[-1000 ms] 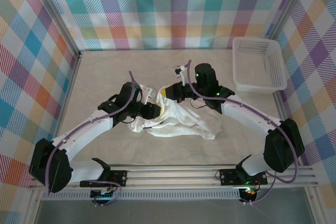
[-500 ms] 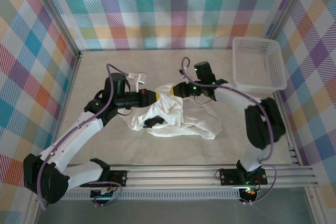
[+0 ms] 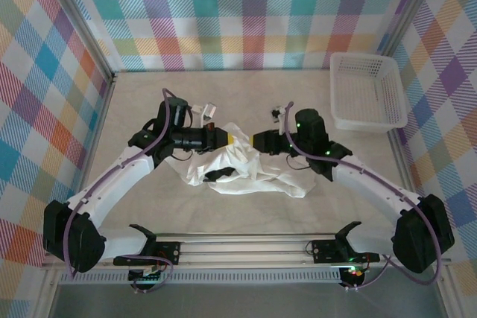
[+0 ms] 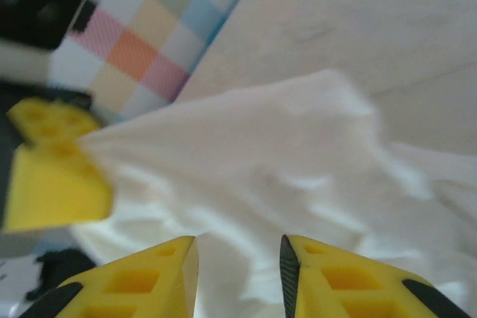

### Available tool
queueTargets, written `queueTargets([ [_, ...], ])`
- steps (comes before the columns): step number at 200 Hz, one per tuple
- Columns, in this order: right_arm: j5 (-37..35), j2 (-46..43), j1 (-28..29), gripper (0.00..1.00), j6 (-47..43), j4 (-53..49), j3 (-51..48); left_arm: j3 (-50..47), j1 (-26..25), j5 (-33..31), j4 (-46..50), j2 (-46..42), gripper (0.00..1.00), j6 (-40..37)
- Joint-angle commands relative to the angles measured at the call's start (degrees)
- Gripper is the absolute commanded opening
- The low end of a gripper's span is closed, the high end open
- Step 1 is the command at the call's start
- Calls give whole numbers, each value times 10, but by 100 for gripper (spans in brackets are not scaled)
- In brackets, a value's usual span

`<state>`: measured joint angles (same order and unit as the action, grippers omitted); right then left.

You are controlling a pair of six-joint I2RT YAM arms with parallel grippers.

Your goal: Fold the inside-out t-shirt

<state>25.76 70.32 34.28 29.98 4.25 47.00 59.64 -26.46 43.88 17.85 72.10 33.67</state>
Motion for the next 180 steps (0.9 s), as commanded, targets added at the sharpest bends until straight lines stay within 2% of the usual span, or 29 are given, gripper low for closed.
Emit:
queueTargets([
  [1,85,23,21,41,85,80,-27,25,1,1,-7,0,0,5],
  [15,105,34,42,48,74,86,-26,23,1,-5,-8,-1,0,8],
  [30,89,44,55,47,48,65,-23,21,1,-7,-13,-2,0,10],
  [34,80,46,55,43,47,58,-22,21,1,-8,-13,-2,0,11],
  [48,56,44,55,16,41,57,-21,22,1,-14,-4,-3,0,7],
  [61,39,30,55,0,41,61,-22,30,2,-40,39,-3,0,-22],
  [76,32,-5,54,0,37,49,-16,37,10,-103,118,0,0,-98],
  [92,44,-51,54,0,27,37,-2,30,31,-204,179,24,0,-169],
  [106,61,-85,51,0,29,35,15,31,54,-205,180,53,0,-191],
  [129,85,-103,43,0,51,35,43,40,56,-197,140,62,0,-191],
  [147,82,-95,43,0,38,12,61,56,56,-240,150,53,2,-209],
  [159,78,-89,43,0,38,15,62,67,57,-267,172,40,13,-231],
  [171,74,-81,41,0,40,20,66,67,56,-284,189,18,33,-260],
  [180,73,-76,39,0,40,23,78,60,57,-315,201,-3,45,-283],
])
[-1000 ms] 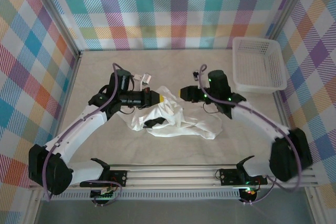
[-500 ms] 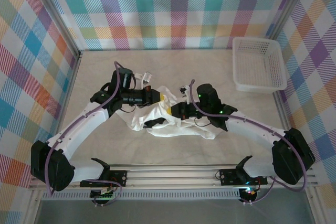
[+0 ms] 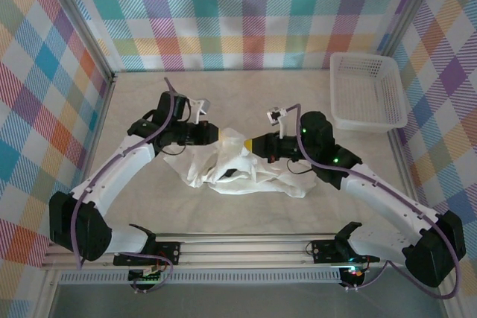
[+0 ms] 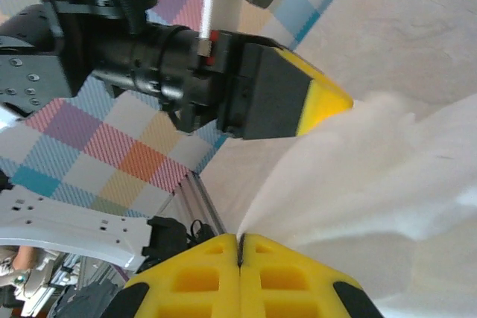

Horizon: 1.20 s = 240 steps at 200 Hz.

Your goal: Fold the inside-out t-shirt

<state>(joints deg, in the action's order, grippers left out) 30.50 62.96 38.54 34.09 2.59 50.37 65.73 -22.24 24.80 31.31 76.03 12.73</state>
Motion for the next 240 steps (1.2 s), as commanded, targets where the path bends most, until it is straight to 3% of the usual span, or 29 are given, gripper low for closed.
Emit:
queueTargets([
  [1,26,-2,-4,0,-2,40,46,-2,14,-129,67,-45,46,-76],
  [20,21,7,-12,0,-14,22,93,-24,14,-227,98,-87,57,-99],
  [26,15,12,-14,0,-22,8,111,-19,14,-227,111,-95,59,-102],
  [41,-10,35,-16,0,-33,-61,160,-9,7,-119,99,-122,62,-103],
  [57,-37,73,-16,0,-26,-126,203,-21,-25,46,-3,-163,65,-75],
  [68,-48,99,-16,0,-23,-173,239,-29,-62,81,-67,-183,67,-57],
  [82,-55,122,-16,0,-17,-209,274,-24,-107,44,-98,-185,69,-47],
  [103,-34,134,-15,0,15,-194,284,23,-141,-55,-37,-129,74,-46],
  [126,-47,135,-11,0,72,-175,275,56,-173,-38,-44,-54,80,-49],
  [139,-40,134,-4,0,84,-151,262,71,-188,-116,-41,-10,79,-5],
  [149,-31,137,1,0,90,-142,256,85,-188,-193,-26,20,73,47],
  [158,-29,138,3,0,96,-144,252,86,-187,-229,-30,35,60,74],
  [180,-71,131,2,0,102,-173,242,59,-187,-231,-89,27,14,107],
  [189,-103,131,-4,3,94,-209,247,47,-187,-222,-106,13,0,110],
  [207,-98,155,-56,19,60,-313,278,16,-174,-158,-133,-19,0,111],
  [223,-52,156,-103,33,11,-330,273,-12,-143,-52,-149,-41,0,117],
  [240,-39,126,-114,49,-78,-311,242,-39,-121,6,-149,-67,0,128],
])
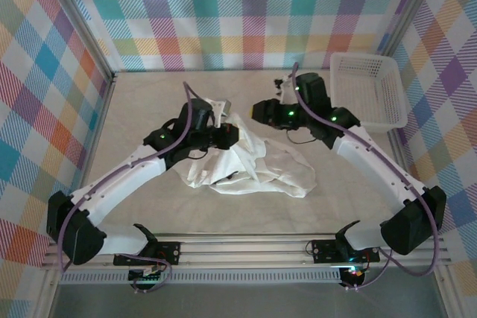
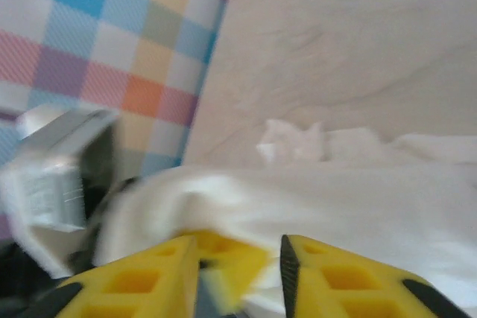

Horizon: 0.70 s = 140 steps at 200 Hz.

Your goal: Fold the inside-out t-shirt

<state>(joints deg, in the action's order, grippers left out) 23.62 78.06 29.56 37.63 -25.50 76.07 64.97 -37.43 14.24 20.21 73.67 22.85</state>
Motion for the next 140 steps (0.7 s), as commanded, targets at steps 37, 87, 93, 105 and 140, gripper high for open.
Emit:
queueTargets([
  [37,115,-112,-9,68,-239,189,-199,-49,43,175,-59,-82,0,33],
  [87,146,-26,46,69,-283,319,-201,-24,43,232,-78,-83,0,19],
  [93,165,-9,46,60,-265,320,-186,-16,43,216,-60,-83,0,10],
  [105,201,19,46,34,-233,302,-152,-4,44,166,-2,-84,0,-7],
  [140,255,-29,40,0,-145,352,-177,-16,67,-65,142,-106,17,-33],
])
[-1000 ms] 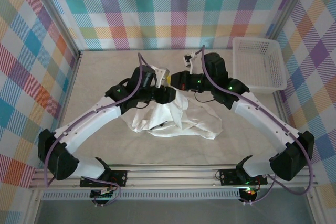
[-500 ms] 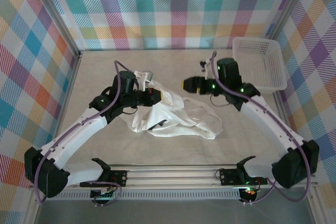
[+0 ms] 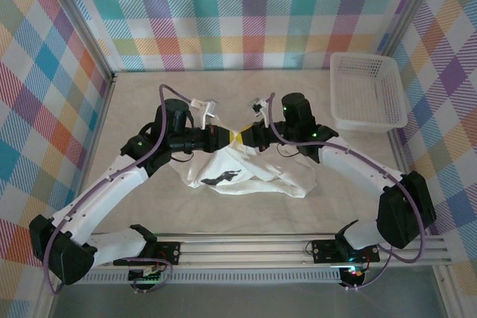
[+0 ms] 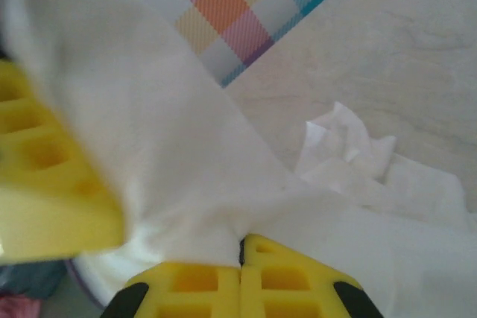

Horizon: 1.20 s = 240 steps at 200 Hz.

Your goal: Fold the inside-out t-shirt

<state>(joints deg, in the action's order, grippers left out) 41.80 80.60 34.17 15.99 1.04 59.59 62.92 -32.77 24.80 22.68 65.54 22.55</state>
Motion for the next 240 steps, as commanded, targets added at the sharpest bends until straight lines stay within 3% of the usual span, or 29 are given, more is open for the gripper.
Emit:
queueTargets([
  [1,76,-57,-7,0,76,91,-16,4,21,-177,121,-24,18,-29],
  [16,105,-83,-33,0,162,153,-42,-2,41,-242,173,-22,27,-25],
  [37,160,-85,-68,0,242,183,-47,-1,53,-198,171,-33,41,-55],
  [56,189,-68,-79,0,232,129,-29,0,53,-111,132,-57,56,-111],
  [77,211,-53,-81,0,232,131,-18,10,53,-37,135,-78,70,-222],
  [121,266,-51,-81,0,209,119,0,20,50,-47,162,-65,89,-430],
  [154,306,-53,-79,0,169,47,26,2,44,-69,58,-38,93,-511],
  [176,310,-50,-77,0,163,31,34,-1,44,-51,-26,-14,94,-512],
  [205,318,-46,-71,0,159,19,43,32,43,25,-62,32,95,-486],
  [240,303,-48,-71,0,154,18,46,39,37,31,-79,74,95,-517],
])
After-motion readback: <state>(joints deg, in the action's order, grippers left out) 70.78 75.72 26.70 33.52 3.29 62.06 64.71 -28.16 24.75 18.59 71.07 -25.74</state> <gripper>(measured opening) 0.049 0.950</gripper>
